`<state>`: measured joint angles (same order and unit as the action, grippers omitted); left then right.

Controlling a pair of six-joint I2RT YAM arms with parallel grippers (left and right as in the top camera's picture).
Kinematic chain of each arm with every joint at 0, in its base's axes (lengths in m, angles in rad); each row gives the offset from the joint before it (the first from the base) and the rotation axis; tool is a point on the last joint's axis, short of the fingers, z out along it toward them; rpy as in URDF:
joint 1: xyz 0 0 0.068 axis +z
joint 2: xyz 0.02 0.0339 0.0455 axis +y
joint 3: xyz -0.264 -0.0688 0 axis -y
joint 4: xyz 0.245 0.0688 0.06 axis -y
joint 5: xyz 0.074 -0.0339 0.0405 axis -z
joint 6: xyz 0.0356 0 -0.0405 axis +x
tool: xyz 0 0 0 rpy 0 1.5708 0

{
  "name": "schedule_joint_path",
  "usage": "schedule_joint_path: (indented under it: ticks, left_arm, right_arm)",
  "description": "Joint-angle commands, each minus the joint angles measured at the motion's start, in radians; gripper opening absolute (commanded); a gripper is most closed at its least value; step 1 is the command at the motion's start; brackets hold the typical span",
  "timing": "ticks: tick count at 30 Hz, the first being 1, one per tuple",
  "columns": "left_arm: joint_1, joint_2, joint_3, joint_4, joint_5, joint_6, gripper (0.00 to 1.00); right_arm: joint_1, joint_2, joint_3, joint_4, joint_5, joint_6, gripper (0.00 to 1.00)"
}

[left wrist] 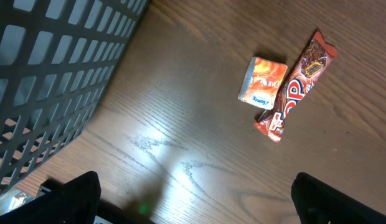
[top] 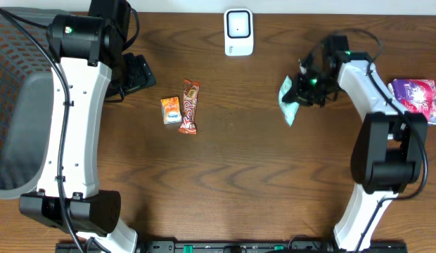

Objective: Scan the item barcode

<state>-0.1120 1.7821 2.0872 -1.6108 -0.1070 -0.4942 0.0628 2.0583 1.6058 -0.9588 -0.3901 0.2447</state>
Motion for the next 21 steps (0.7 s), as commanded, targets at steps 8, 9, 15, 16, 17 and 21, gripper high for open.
schedule_joint_path:
  ticks: [8,9,15,16,17,21]
  left_arm:
    - [0.0,-0.002,0.004,-0.053,-0.006,-0.001,0.98]
    - [0.0,-0.002,0.004,-0.053,-0.006,-0.001,0.98]
    - [0.0,-0.002,0.004,-0.053,-0.006,-0.001,0.97]
    - [0.0,-0.002,0.004,-0.053,-0.006,-0.001,0.98]
    - [0.0,-0.002,0.004,-0.053,-0.006,-0.001,0.98]
    - [0.0,-0.002,0.004,-0.053,-0.006,-0.001,0.98]
  right_arm:
    - [0.457,0.072,0.01,0.067,0.897,0.286,0.56]
    - [0.482,0.078,0.01,0.08,0.888,0.286,0.69]
    - [0.525,0.038,0.098,0.026,0.889,0.315,0.99]
    - [0.498,0.023,0.125,-0.003,0.869,0.32,0.99]
    - [0.467,0.01,0.148,-0.024,0.832,0.32,0.99]
    - [0.294,0.004,0.169,-0.007,0.407,0.201,0.99]
